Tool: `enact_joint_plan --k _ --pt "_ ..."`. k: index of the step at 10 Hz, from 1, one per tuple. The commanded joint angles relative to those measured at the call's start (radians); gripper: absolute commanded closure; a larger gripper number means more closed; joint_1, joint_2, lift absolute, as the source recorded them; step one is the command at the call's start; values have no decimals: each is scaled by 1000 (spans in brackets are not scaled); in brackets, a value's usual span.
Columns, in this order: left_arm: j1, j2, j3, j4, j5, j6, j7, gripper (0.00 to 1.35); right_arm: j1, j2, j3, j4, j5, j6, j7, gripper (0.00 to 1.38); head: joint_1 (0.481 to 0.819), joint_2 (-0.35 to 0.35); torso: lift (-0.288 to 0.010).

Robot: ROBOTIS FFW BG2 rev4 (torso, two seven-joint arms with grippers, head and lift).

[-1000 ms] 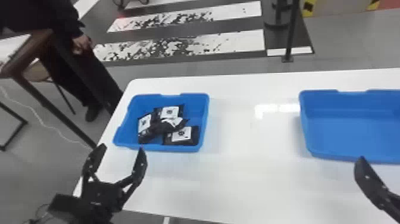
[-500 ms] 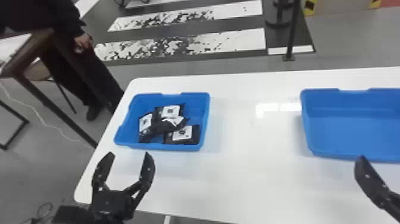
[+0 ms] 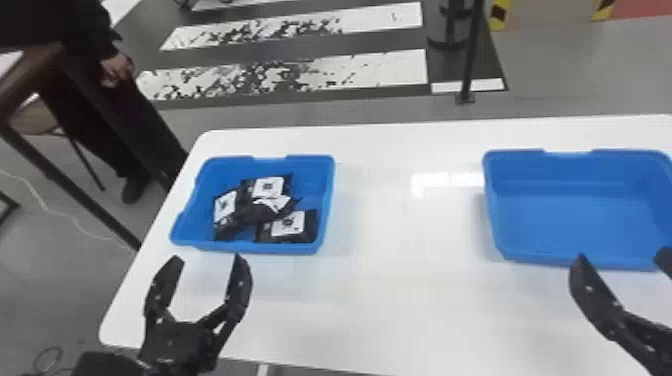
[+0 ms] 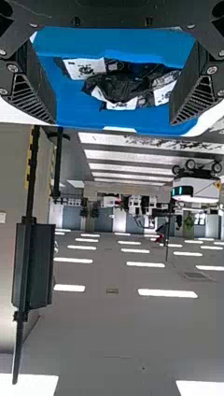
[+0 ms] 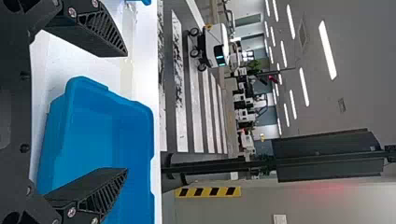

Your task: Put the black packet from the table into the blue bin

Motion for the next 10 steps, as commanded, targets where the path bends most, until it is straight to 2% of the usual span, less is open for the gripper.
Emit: enact_joint_plan --k 1,10 --pt "0 -4 -3 0 3 0 0 144 0 0 0 0 0 0 0 137 695 194 -110" --pt "2 -4 -9 0 19 0 0 144 0 0 0 -2 2 0 0 137 695 190 -110"
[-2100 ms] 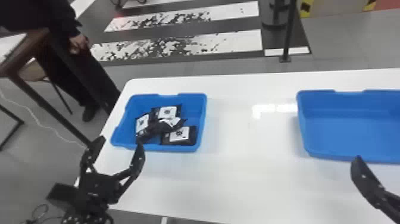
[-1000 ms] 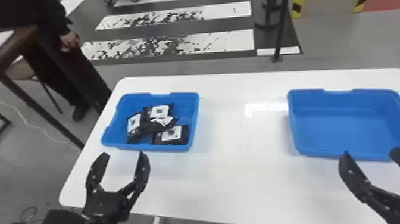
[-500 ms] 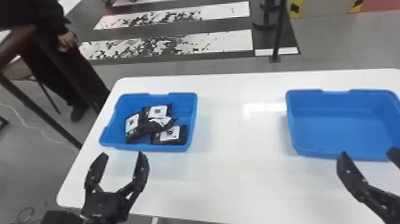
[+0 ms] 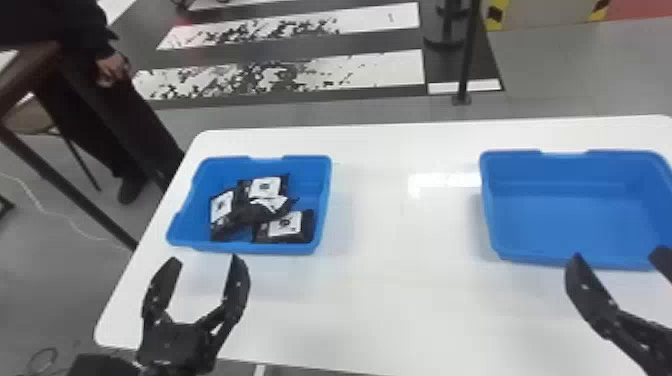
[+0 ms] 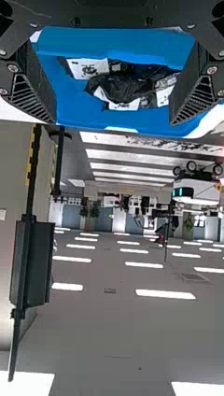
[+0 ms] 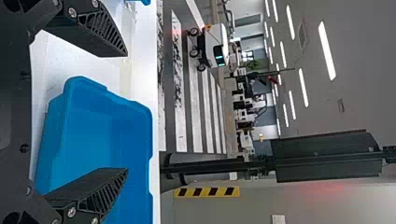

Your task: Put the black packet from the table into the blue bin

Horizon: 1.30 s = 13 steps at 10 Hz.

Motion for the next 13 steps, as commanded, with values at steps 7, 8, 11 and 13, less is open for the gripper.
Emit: enact_joint_plan --k 7,8,11,13 --pt "2 -4 -4 0 19 -2 0 144 0 0 -2 0 -2 -1 0 137 695 190 -110" --pt "2 -4 -4 0 19 -2 0 144 0 0 -2 0 0 -1 0 137 695 190 -110" --pt "2 -4 -4 0 19 -2 0 144 0 0 -2 0 -2 -1 0 137 695 190 -110" --pt "2 -4 -4 0 21 -2 0 144 0 0 -2 0 -2 -1 0 137 695 190 -110"
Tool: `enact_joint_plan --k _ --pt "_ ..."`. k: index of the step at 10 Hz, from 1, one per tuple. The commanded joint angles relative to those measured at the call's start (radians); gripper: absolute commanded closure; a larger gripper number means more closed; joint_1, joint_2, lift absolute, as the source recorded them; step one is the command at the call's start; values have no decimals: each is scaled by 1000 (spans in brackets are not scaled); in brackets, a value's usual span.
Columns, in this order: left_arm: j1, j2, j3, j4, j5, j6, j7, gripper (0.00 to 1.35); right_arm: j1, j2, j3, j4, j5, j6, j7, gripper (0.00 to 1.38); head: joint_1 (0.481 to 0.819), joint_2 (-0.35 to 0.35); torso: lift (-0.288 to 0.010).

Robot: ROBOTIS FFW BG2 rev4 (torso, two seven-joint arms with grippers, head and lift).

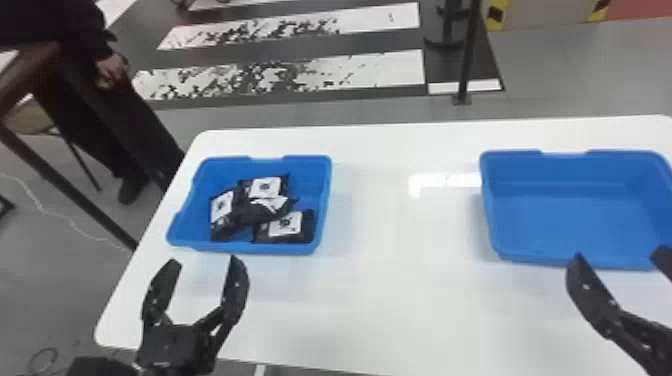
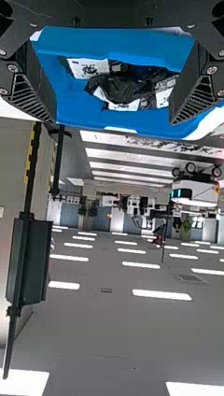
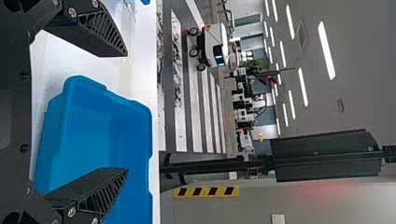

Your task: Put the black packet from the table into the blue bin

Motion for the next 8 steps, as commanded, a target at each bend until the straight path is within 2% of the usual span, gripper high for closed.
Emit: enact_joint_plan --k 1,8 --pt "1 -4 0 0 1 0 0 144 0 0 0 2 0 0 0 137 695 190 -110" --pt "1 -4 -2 0 1 0 0 144 0 0 0 2 0 0 0 137 695 189 -110"
